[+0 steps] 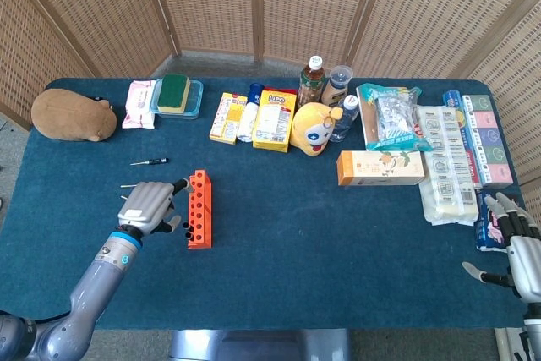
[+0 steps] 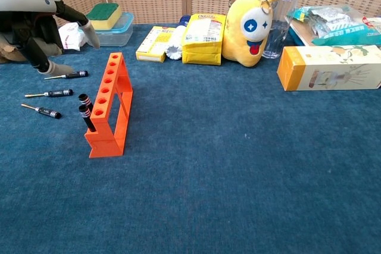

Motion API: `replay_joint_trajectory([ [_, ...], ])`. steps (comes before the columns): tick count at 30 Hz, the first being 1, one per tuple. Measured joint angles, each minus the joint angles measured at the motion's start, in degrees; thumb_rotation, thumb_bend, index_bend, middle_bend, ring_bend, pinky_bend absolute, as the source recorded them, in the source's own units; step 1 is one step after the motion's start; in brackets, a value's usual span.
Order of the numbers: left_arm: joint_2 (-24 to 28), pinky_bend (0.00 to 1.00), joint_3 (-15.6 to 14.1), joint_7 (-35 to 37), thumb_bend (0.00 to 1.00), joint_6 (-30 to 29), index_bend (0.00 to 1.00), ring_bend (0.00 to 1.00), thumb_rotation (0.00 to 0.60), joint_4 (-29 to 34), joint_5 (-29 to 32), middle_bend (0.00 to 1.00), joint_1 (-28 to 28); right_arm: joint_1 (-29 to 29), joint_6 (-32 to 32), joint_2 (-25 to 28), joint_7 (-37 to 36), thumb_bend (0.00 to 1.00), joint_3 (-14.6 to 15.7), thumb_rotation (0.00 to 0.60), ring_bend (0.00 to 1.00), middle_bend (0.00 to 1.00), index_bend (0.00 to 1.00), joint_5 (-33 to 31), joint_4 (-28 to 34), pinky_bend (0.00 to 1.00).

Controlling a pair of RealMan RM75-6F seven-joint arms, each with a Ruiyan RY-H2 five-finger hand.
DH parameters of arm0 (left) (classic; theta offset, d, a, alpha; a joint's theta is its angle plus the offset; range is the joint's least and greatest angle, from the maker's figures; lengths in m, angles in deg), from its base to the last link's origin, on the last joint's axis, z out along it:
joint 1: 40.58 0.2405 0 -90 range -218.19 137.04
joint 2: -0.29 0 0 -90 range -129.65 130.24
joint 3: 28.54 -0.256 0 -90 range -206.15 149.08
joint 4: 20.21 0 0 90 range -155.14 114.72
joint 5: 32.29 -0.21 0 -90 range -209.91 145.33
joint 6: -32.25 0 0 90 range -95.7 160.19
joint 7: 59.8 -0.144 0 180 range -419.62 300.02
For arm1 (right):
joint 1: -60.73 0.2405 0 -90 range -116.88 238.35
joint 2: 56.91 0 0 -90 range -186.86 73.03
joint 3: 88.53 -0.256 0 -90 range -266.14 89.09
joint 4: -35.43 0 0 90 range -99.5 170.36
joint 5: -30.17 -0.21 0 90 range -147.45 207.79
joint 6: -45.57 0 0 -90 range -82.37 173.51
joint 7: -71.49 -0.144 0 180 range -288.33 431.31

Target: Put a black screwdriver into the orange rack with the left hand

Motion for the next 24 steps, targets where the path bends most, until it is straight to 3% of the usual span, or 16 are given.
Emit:
replay_joint_trajectory([
  [9,-4.5,1.00,-1.2,-4.7,0.30,-1.7,0.14,0.98,0.600,-3.7,1.0,1.00,0.4,0.1,-0.2,0.0,-0.2,0.00,-0.2,0.600,0.07,0.01,0.00,-0.4,-0.1,0.00],
  [24,-9.4,1.00,-0.4,-10.5,0.30,-5.7,0.13,0.98,0.600,-5.0,1.8,1.00,0.5,-0.1,0.1,0.3,-1.1,0.01,-0.2,0.600,0.07,0.01,0.00,-0.2,-0.1,0.00],
])
